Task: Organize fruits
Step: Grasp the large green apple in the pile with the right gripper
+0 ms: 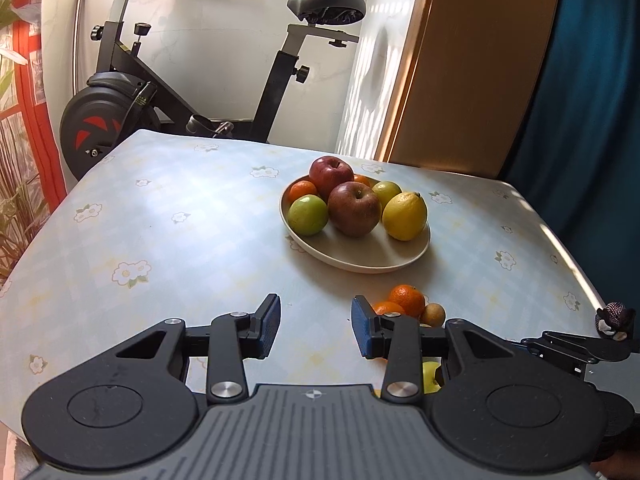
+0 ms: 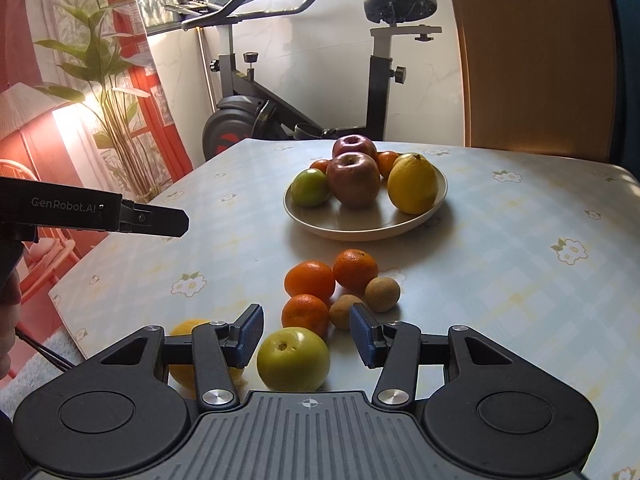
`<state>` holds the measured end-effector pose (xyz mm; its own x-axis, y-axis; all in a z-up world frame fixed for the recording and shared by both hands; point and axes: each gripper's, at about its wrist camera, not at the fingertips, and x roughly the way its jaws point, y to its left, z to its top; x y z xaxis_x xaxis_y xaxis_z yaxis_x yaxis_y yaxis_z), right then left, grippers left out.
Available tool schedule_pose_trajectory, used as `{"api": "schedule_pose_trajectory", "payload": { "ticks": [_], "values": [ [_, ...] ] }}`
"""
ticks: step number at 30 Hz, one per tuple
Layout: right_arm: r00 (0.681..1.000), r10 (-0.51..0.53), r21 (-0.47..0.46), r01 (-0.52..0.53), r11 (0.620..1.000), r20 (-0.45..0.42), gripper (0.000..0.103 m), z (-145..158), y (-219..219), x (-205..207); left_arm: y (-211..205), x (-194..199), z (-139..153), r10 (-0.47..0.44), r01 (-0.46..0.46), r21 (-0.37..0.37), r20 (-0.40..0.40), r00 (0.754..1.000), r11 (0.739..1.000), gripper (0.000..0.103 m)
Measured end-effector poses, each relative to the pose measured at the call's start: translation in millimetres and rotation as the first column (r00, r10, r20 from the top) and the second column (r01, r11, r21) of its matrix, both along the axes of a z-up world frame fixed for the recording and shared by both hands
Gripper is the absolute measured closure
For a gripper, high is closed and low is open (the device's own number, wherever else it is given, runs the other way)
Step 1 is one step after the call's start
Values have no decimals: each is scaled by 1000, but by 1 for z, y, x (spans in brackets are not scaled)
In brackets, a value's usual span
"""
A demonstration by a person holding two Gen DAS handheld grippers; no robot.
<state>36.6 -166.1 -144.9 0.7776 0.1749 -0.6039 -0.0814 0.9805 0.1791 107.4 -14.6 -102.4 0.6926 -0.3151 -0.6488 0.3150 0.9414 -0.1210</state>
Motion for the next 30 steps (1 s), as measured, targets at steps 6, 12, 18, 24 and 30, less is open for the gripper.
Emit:
{"api": "schedule_pose_trajectory", "payload": {
  "ticks": [6,12,18,24,30],
  "values": [
    [999,28,3,-28,1000,-35,58,-7,6,2,0,-2,-2,1,-1,22,5,1000,1000,62],
    [998,29,21,-28,999,-60,58,-15,4,4,-1,-3,-4,-7,7,35,2,1000,999,62],
    [996,30,51,-26,998,-80,59,-23,0,8,-2,-1,-7,-3,4,39,-17,1000,999,62],
    [995,38,83,-30,996,-89,59,-28,-1,10,-1,0,-10,-8,9,43,-32,999,999,62],
    [994,37,109,-26,994,-102,59,-32,-4,11,-2,1,-11,-9,10,44,-40,999,999,62]
  ]
}}
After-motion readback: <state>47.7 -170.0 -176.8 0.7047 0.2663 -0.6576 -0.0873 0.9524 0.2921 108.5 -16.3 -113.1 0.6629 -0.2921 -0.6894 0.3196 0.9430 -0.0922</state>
